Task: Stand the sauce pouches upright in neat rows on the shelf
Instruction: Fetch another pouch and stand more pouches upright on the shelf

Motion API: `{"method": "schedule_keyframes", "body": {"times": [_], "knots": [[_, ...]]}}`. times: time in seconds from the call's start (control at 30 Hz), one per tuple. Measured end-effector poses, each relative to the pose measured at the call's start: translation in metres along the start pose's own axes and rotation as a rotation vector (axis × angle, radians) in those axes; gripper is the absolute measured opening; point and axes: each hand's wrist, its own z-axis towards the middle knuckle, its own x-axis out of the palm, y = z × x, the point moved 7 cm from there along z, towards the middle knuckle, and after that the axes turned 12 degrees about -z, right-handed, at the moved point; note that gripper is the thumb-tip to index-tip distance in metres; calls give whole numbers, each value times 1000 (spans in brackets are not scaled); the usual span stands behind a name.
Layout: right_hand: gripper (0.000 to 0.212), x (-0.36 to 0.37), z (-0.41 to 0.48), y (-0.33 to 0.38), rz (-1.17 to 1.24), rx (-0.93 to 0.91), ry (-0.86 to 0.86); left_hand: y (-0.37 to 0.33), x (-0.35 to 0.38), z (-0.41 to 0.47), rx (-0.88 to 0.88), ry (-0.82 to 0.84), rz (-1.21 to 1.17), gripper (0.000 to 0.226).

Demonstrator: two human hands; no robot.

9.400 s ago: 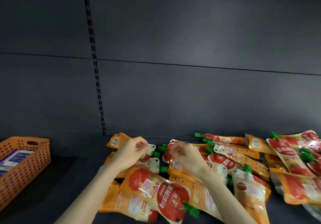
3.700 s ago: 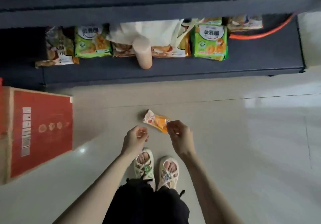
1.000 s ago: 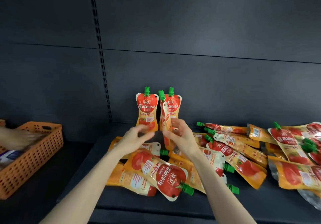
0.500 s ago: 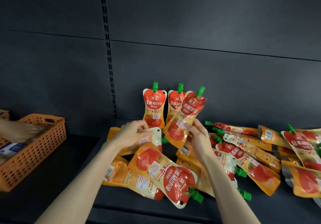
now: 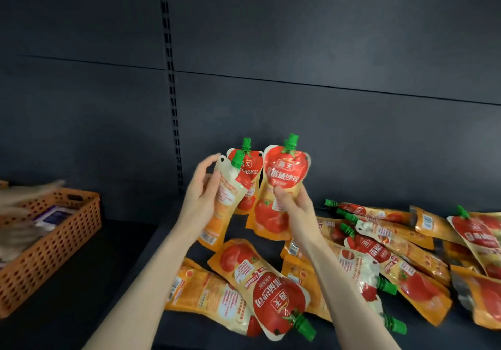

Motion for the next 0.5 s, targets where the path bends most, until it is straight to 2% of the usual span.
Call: {"method": "schedule_keyframes", "body": {"times": [0.1,0.13,0.2,0.33,0.43,0.5], "knots": [[36,15,3,-9,3,10,46,12,17,3,-89,3,-196,32],[34,18,3,-12,0,17,53,16,20,4,-119,22,-223,43],[33,20,5,-18,-20,29,48,28,25,2,-198,86,-175,65],[34,17,9,-21,-45,19,23,37,23,-1,-245,131,-43,72],[35,15,13,-21,-86,16,10,35,15,5,-238,142,40,56],[33,14,16,-20,-134,9,-8,29,7,12,-219,119,114,26]]}}
